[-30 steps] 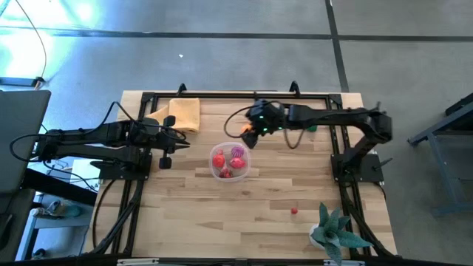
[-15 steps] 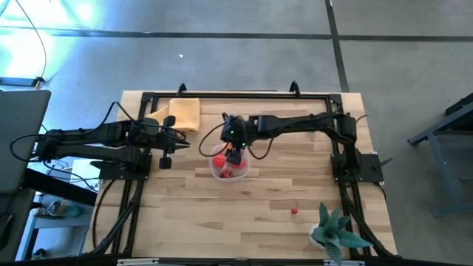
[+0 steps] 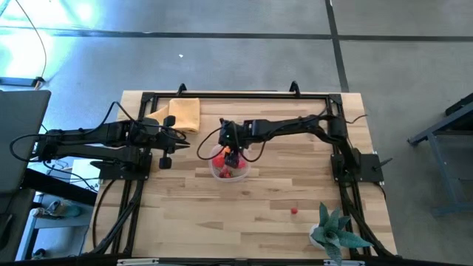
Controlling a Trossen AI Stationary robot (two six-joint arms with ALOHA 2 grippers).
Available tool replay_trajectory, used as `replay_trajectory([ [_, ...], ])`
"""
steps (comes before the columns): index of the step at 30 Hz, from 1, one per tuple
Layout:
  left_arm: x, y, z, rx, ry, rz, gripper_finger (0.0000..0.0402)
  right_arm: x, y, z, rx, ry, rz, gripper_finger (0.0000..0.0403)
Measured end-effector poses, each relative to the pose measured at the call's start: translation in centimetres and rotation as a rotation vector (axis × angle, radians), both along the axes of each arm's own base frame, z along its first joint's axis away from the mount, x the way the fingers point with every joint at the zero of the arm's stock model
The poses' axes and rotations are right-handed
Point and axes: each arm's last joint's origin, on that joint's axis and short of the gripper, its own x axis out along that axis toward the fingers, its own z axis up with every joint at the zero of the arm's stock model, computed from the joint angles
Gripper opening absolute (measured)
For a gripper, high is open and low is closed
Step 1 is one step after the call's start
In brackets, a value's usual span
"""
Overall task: Pick and placing Produce into tupperware
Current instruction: Put the orange into the transparent bin
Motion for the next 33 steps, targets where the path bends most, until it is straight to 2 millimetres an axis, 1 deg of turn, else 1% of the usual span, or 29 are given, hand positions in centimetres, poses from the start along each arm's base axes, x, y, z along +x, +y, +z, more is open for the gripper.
replay_trajectory([
  [3, 0.0, 0.0, 0.0, 0.0, 0.0, 0.0, 0.0024, 0.1, 0.0, -0.4, -0.004, 0.002, 0.006, 0.0236],
  [13, 0.0, 0.0, 0.0, 0.0, 0.0, 0.0, 0.0024, 0.3, 0.0, -0.4, -0.015, -0.01, 0.022, 0.0236],
  [21, 0.0, 0.0, 0.0, 0.0, 0.0, 0.0, 0.0024, 0.7, 0.3, -1.5, 0.022, -0.018, 0.052, 0.0236],
  [33, 0.0, 0.0, 0.0, 0.0, 0.0, 0.0, 0.0024, 0.8, 0.4, -1.6, 0.022, -0.015, 0.062, 0.0237],
])
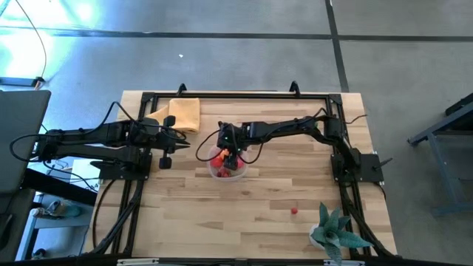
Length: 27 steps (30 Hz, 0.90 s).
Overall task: Pick and placing Produce into tupperware
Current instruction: Put the orange into the transparent bin
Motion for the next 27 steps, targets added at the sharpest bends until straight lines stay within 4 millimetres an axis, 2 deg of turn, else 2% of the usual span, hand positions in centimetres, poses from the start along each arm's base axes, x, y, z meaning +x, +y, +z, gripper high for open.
replay_trajectory([
  [10, 0.0, 0.0, 0.0, 0.0, 0.0, 0.0, 0.0024, -0.07, -0.05, -0.07, -0.052, 0.016, -0.027, 0.0255],
  [27, 0.0, 0.0, 0.0, 0.0, 0.0, 0.0, 0.0024, -0.05, 0.01, -0.08, -0.083, 0.018, -0.044, 0.0257],
])
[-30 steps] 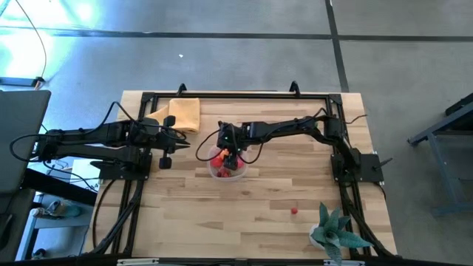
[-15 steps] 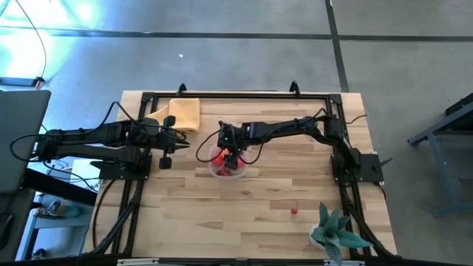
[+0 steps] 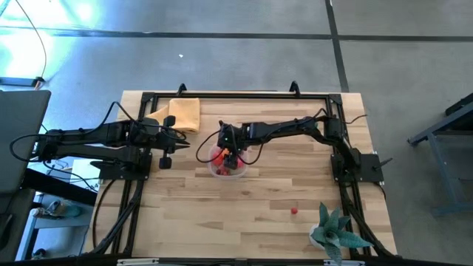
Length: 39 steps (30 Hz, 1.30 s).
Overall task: Pick and placing Produce into tupperware
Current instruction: Put the orange into the transparent bin
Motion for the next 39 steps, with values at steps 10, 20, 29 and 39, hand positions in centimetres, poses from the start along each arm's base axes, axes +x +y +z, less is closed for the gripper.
replay_trajectory([
  [10, 0.0, 0.0, 0.0, 0.0, 0.0, 0.0, 0.0024, -0.1, 0.2, -0.1, 0.005, 0.021, -0.007, 0.0258],
  [20, 0.0, 0.0, 0.0, 0.0, 0.0, 0.0, 0.0024, -0.1, 0.7, -0.1, -0.031, 0.023, -0.006, 0.0259],
  [29, 0.0, 0.0, 0.0, 0.0, 0.0, 0.0, 0.0024, -0.1, 0.7, -0.1, -0.065, 0.026, -0.01, 0.0287],
  [39, 0.0, 0.0, 0.0, 0.0, 0.0, 0.0, 0.0024, 0.0, 1.2, -0.1, -0.096, 0.027, 0.0, 0.0289],
])
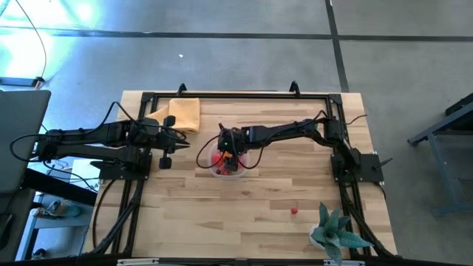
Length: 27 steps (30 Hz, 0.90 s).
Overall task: Pick and placing Produce into tupperware
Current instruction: Put the orange into the transparent bin, then put the green bell pepper into the transparent bin
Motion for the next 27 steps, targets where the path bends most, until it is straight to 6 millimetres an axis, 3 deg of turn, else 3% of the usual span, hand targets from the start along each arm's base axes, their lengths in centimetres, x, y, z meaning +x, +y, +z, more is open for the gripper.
replay_trajectory([
  [5, 0.0, 0.0, 0.0, 0.0, 0.0, 0.0, 0.0024, 0.0, 0.0, 0.2, -0.001, 0.014, 0.003, 0.0289],
  [18, 0.0, 0.0, 0.0, 0.0, 0.0, 0.0, 0.0024, 0.6, 0.2, 3.2, -0.035, 0.03, 0.009, 0.0289],
  [27, 0.0, 0.0, 0.0, 0.0, 0.0, 0.0, 0.0024, -0.6, 0.7, 4.7, -0.105, 0.206, -0.022, 0.0289],
])
